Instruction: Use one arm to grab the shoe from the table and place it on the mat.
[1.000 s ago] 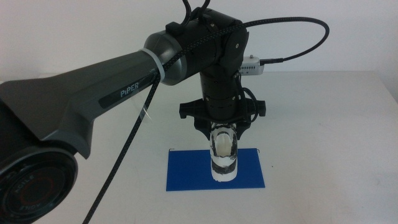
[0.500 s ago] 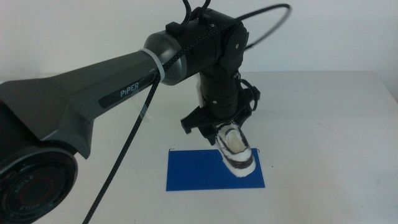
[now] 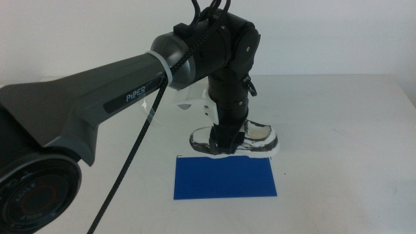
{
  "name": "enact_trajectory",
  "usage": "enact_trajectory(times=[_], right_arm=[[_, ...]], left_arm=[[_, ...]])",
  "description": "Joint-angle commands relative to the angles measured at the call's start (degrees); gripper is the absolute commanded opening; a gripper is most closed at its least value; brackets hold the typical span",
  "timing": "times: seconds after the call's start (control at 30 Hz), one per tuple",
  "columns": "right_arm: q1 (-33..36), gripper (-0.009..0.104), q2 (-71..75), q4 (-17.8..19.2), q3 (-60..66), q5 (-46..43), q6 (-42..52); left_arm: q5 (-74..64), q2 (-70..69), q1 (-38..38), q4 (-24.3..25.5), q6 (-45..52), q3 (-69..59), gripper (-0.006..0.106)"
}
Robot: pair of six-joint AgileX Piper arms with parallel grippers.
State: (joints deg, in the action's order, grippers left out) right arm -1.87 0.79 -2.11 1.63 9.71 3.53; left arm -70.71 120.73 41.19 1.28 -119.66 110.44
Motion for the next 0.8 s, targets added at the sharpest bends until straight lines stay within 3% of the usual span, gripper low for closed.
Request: enact_trajectory(times=[0.0,0.1,0.3,0.77], right_arm=[[0.2,0.066,1.2,0.5,-0.5,-4.6,0.7],[0.2,0.066,1.2,0.5,-0.5,-4.6,0.7],[0.2,0.066,1.2,0.5,-0.5,-4.6,0.7],[0.2,0.066,1.2,0.5,-0.5,-4.6,0.7]], left_arm=[[-4.7,-3.7,0.4,3.0,-1.7,1.7,0.007],[-4.7,-3.7,0.4,5.9,-1.7,1.7,0.007],[-4.7,-3.5,0.4,6.9,-1.7,1.3,0.007],[-4.7,-3.0,0.4,4.7,-1.7,-5.5,-0.002]])
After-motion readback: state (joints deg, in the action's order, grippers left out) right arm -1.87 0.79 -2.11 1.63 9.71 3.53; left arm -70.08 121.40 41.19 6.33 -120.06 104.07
